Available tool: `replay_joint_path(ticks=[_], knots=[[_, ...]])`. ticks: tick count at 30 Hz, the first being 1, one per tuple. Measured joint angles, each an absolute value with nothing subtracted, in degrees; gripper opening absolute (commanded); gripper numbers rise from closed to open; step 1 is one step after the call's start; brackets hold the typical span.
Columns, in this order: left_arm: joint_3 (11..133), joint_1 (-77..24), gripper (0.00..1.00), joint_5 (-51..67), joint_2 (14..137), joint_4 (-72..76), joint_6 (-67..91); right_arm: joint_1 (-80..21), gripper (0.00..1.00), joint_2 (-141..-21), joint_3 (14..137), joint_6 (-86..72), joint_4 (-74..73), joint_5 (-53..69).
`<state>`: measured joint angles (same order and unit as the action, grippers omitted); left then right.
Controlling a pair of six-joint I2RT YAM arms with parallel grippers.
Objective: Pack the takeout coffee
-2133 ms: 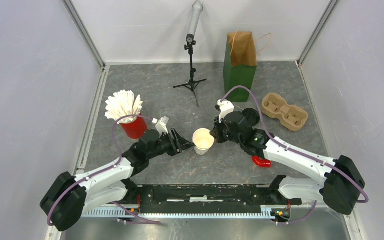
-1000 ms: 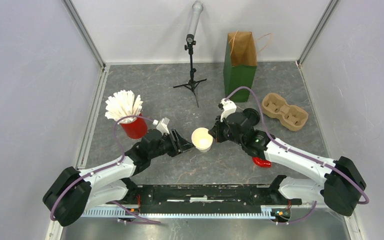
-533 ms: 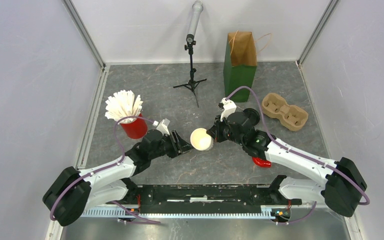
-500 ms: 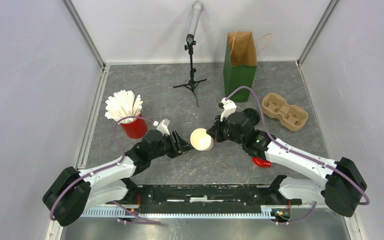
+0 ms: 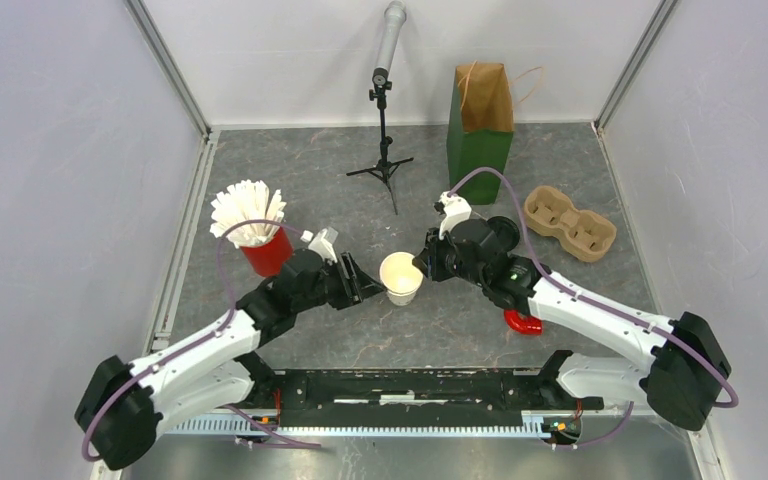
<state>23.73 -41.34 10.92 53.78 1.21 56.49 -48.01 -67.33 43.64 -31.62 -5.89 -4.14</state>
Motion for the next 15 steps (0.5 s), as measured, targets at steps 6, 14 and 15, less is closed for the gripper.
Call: replay_joint_path(ticks=[6, 14, 15], knots=[[29.74, -41.76, 0.58, 6.85, 49.80, -9.89, 53.93, -47.59, 0.32, -67.33, 44.25, -31.20, -7.97, -4.56], [42.57, -48.21, 0.60, 0.08, 54.85, -24.82, 45.36, -46.41, 0.43, -64.25, 44.58, -29.28, -10.70, -5.08], [44.36, -49.19, 0.60, -0.45, 55.90, -25.76, 44.05, -46.41, 0.44, -63.22, 44.58, -28.97, -10.96, -5.28]])
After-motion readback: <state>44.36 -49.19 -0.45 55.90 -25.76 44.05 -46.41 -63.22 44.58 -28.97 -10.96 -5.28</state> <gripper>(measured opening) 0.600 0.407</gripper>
